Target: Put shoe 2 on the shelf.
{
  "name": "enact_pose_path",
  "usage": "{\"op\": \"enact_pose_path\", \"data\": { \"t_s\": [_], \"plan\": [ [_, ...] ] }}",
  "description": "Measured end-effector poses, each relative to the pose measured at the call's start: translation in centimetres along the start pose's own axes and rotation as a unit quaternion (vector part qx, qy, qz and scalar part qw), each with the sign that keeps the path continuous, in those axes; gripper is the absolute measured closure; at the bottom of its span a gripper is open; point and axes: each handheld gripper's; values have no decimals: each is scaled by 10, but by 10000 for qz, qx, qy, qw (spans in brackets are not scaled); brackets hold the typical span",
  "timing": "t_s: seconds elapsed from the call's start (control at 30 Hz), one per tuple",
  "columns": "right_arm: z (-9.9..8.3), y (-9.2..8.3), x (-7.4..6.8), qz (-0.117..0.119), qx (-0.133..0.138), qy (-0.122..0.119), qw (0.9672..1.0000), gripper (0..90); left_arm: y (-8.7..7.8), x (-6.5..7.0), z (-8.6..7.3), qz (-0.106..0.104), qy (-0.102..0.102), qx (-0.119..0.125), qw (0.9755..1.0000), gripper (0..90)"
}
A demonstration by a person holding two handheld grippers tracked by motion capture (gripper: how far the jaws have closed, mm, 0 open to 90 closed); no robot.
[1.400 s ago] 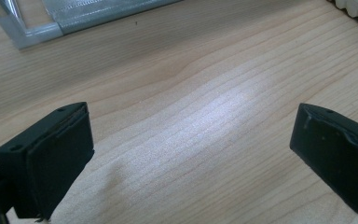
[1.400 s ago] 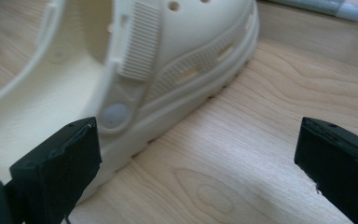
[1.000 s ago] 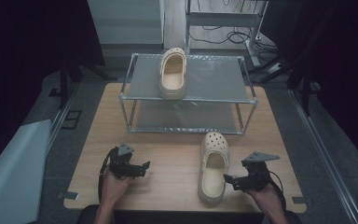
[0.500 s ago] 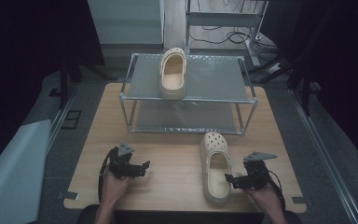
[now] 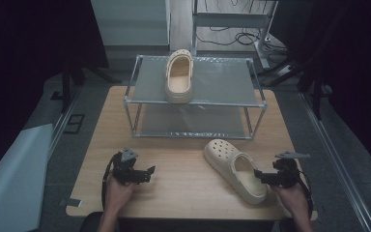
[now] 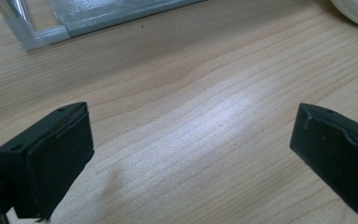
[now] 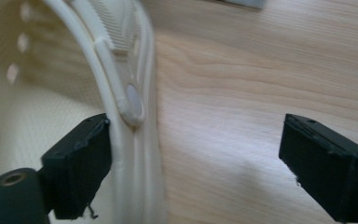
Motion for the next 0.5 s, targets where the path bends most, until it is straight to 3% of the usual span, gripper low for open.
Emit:
{"op": "enact_pose_path", "data": {
  "t_s": [0.2,0.33,0.5],
  "plan": [
    [4,0,2,136,-27,14,9999,144,0,0,0,-14,-16,-3,10000,0],
    [12,2,1,482,-52,-108,9988,152,2,1,0,-40,2,-15,10000,0],
    [25,15,-1,796,-250,70,9965,214,3,1,1,-24,26,-62,10000,0]
  ]
}}
Point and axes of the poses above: each handheld gripper's, and its own axes: y roughly forward along the jaws, z roughly out of its top, x roughly to its right, and after that the axes turned 12 degrees about -y, right-handed
